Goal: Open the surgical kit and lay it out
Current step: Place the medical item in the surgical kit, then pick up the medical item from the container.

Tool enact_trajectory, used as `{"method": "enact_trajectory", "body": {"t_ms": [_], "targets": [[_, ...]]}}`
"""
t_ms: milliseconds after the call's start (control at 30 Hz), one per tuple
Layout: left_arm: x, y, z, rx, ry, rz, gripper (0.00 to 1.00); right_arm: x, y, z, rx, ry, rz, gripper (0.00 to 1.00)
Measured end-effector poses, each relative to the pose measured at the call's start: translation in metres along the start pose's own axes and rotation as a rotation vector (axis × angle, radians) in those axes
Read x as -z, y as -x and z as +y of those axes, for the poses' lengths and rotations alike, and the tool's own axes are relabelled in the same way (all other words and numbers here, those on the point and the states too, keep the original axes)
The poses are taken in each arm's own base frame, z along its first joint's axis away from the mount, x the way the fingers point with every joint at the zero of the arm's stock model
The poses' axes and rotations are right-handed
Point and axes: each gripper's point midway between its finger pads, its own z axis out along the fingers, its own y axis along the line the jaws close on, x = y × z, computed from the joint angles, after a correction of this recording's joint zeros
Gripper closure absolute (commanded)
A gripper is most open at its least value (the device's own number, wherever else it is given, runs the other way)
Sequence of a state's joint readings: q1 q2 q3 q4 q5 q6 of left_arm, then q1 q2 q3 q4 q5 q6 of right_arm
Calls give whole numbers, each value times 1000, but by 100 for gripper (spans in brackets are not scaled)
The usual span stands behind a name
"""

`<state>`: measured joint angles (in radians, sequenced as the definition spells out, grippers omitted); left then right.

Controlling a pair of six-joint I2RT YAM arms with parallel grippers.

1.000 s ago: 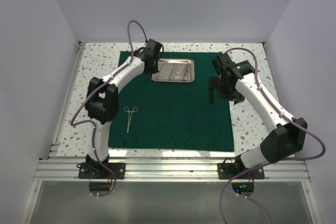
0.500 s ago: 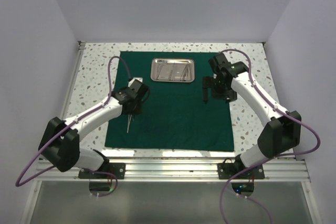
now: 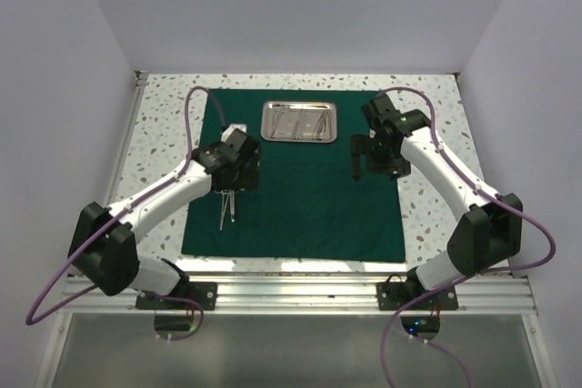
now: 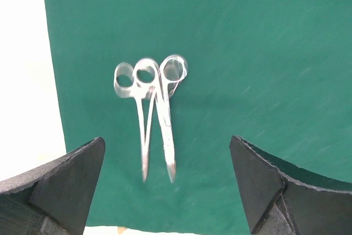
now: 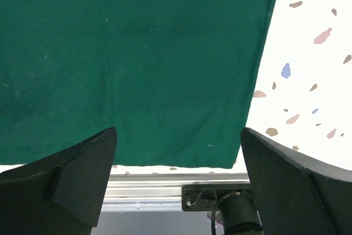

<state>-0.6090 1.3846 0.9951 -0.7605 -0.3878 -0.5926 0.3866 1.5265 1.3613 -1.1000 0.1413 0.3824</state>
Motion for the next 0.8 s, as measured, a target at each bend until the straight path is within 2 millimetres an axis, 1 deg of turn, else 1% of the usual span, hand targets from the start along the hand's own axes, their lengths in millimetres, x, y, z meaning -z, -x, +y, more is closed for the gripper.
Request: {"method": "enact_trajectory", "body": {"t_ms": [67,133,167,233,267,333,367,400,500,567,600,667,800], "targets": [[7,34,-12,-11,-9,-49,0,3,1,-2,1,-5,-12,1],[11,76,-31,-17,-31,-116,2,6,2,-5,-1,-15,-26,1],[12,98,-40,-28,-37,-142,5,7,2,-6,-2,-18,-33,1],[8,144,-62,-40,-54,-197,8,10,1,-7,-4,-20,-40,1],[4,163,-72,-35,-66,-227,11,12,1,-9,-6,-25,-43,1],[-15,204,-91,-40,-72,-268,13,14,0,-12,-12,-34,-52,1],[-24,216,-96,-44,-76,-283,14,16,0,-13,-16,-36,-56,1],[-37,226,-101,-48,-75,-285,14,17,-1,-14,-18,-38,-57,1],[-78,247,-115,-73,-75,-275,14,22,-4,-19,-28,-55,-61,1],[-104,249,-121,-85,-85,-257,16,24,-7,-23,-29,-72,-54,1],[-117,245,-121,-92,-88,-236,17,25,-8,-25,-29,-85,-51,1],[-135,234,-119,-105,-92,-190,22,26,-11,-29,-28,-105,-42,1],[-155,223,-116,-117,-106,-147,29,28,-14,-35,-24,-137,-33,1]]}}
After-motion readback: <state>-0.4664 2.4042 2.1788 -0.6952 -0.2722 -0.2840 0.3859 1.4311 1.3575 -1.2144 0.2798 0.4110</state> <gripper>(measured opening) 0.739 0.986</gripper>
